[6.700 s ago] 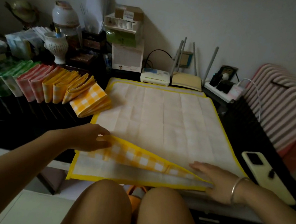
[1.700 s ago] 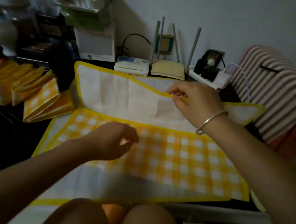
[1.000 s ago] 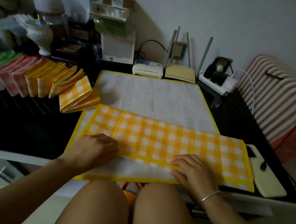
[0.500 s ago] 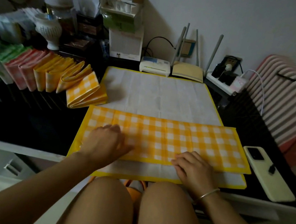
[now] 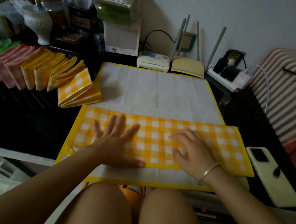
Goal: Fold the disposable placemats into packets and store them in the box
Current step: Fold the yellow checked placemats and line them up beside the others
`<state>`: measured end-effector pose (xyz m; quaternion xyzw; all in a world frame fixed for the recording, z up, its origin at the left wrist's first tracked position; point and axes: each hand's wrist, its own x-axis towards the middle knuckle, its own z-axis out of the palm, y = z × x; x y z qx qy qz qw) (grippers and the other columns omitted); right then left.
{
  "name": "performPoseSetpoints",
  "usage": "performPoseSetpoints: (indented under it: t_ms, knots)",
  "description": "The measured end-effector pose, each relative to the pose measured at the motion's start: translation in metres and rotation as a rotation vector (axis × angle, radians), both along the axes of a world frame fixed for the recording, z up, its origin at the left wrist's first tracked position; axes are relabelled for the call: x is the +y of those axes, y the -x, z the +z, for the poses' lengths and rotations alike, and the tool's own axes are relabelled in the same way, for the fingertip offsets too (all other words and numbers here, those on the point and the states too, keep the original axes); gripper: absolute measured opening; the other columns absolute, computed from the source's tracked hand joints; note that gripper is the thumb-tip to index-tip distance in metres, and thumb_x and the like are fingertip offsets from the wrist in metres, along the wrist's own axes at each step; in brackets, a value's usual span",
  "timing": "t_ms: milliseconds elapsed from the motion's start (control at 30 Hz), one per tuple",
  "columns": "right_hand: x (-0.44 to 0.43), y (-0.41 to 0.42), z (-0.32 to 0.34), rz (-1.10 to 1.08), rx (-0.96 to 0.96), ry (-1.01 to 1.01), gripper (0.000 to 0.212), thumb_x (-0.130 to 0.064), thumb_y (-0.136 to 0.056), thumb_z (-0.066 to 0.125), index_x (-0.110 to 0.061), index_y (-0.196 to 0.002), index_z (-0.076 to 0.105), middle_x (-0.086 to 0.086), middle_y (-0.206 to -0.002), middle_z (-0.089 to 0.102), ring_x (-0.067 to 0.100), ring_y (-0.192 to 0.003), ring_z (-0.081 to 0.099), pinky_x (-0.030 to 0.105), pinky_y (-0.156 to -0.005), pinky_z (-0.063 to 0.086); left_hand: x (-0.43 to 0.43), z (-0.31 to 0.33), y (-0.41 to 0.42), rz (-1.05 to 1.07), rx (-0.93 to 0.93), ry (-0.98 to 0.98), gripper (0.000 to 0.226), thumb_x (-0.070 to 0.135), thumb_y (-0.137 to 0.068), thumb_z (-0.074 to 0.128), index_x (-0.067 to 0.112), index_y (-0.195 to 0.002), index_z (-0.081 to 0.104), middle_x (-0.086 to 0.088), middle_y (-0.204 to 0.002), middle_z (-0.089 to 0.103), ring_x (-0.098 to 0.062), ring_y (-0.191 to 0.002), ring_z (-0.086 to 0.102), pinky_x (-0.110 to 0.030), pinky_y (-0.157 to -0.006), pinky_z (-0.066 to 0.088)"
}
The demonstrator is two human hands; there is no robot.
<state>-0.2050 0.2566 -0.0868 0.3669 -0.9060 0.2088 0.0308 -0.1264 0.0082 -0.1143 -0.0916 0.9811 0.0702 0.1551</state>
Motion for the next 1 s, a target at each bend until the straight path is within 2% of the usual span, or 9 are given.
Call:
performPoseSetpoints:
  t_ms: [67, 133, 233, 433, 533, 633, 767, 867, 1000]
  knots:
    - [-0.01, 0.008, 0.0, -0.091, -0.003, -0.235, 0.077, -0.067, -0.076, 0.016, -0.036, -0.145, 0.032, -0.005, -0.155, 0.024, 0.026, -0.143, 0.017, 0.05, -0.116, 0.017, 0.001, 0.0, -0.001, -0.004, 0.011, -0.003, 0.131, 0.108, -0.029, 0.013, 0.054, -0.143, -0.025, -0.001, -0.155, -0.037, -0.028, -0.141, -0.036, -0.071, -0.106, -0.017]
    - [-0.013, 0.01, -0.012, -0.168, -0.07, -0.471, 0.085, -0.075, -0.069, -0.005, -0.046, -0.148, -0.004, -0.012, -0.159, -0.014, 0.023, -0.146, -0.017, 0.057, -0.114, -0.008, 0.0, 0.0, -0.004, 0.001, 0.03, -0.014, 0.132, 0.109, -0.027, 0.01, 0.055, -0.143, -0.024, -0.001, -0.156, -0.036, -0.028, -0.142, -0.035, -0.07, -0.106, -0.017]
    - [-0.01, 0.008, -0.031, -0.189, -0.098, -0.55, 0.081, -0.075, -0.069, -0.015, -0.047, -0.145, -0.02, -0.013, -0.154, -0.03, 0.02, -0.141, -0.032, 0.061, -0.111, -0.013, 0.0, 0.002, -0.005, -0.023, 0.044, -0.008, 0.126, 0.108, -0.033, 0.012, 0.057, -0.14, -0.027, -0.001, -0.155, -0.037, -0.028, -0.141, -0.035, -0.07, -0.105, -0.02]
    - [-0.01, 0.008, -0.032, -0.201, -0.08, -0.54, 0.08, -0.075, -0.07, -0.015, -0.047, -0.145, -0.019, -0.014, -0.154, -0.03, 0.019, -0.141, -0.032, 0.059, -0.111, -0.015, 0.001, 0.01, -0.006, -0.119, 0.184, 0.083, 0.129, 0.106, -0.041, 0.015, 0.045, -0.149, -0.017, -0.009, -0.158, -0.03, -0.031, -0.143, -0.031, -0.065, -0.111, -0.017]
    - [-0.01, 0.007, -0.034, -0.205, -0.063, -0.527, 0.081, -0.075, -0.069, -0.016, -0.047, -0.145, -0.018, -0.014, -0.155, -0.028, 0.019, -0.141, -0.03, 0.059, -0.112, -0.013, 0.009, 0.021, -0.01, -0.434, 0.427, 0.017, 0.087, 0.082, -0.07, 0.046, 0.033, -0.141, 0.04, -0.01, -0.152, 0.029, -0.032, -0.142, 0.025, -0.051, -0.111, 0.028]
    - [-0.01, 0.007, -0.033, -0.214, -0.048, -0.532, 0.078, -0.075, -0.073, -0.013, -0.047, -0.145, -0.019, -0.013, -0.155, -0.028, 0.019, -0.142, -0.03, 0.059, -0.112, -0.012, 0.015, 0.025, -0.015, -0.679, 0.501, -0.031, 0.038, 0.057, -0.081, 0.056, 0.028, -0.106, 0.059, 0.0, -0.11, 0.058, -0.023, -0.098, 0.058, -0.035, -0.075, 0.051]
    - [-0.01, 0.007, -0.033, -0.211, -0.055, -0.535, 0.072, -0.075, -0.08, -0.006, -0.047, -0.145, -0.018, -0.013, -0.155, -0.028, 0.019, -0.141, -0.031, 0.058, -0.112, -0.013, 0.015, 0.027, -0.019, -0.789, 0.546, 0.034, 0.022, 0.039, -0.087, 0.051, 0.019, -0.084, 0.058, -0.002, -0.083, 0.06, -0.023, -0.063, 0.06, -0.03, -0.043, 0.044]
    - [-0.011, 0.006, -0.032, -0.22, -0.061, -0.51, 0.074, -0.076, -0.078, -0.005, -0.048, -0.146, -0.014, -0.014, -0.155, -0.028, 0.018, -0.14, -0.034, 0.057, -0.113, -0.012, 0.017, 0.028, -0.02, -0.82, 0.583, 0.099, 0.015, 0.026, -0.084, 0.054, 0.015, -0.075, 0.055, -0.003, -0.07, 0.054, -0.023, -0.047, 0.051, -0.027, -0.041, 0.027]
    - [-0.009, 0.009, -0.03, -0.202, -0.097, -0.384, 0.085, -0.08, -0.071, 0.002, -0.046, -0.148, -0.004, -0.01, -0.157, -0.024, 0.016, -0.14, -0.032, 0.052, -0.115, -0.01, 0.02, 0.026, -0.019, -0.83, 0.603, 0.168, 0.009, 0.015, -0.083, 0.057, 0.014, -0.074, 0.055, -0.003, -0.065, 0.054, -0.023, -0.043, 0.05, -0.027, -0.042, 0.022]
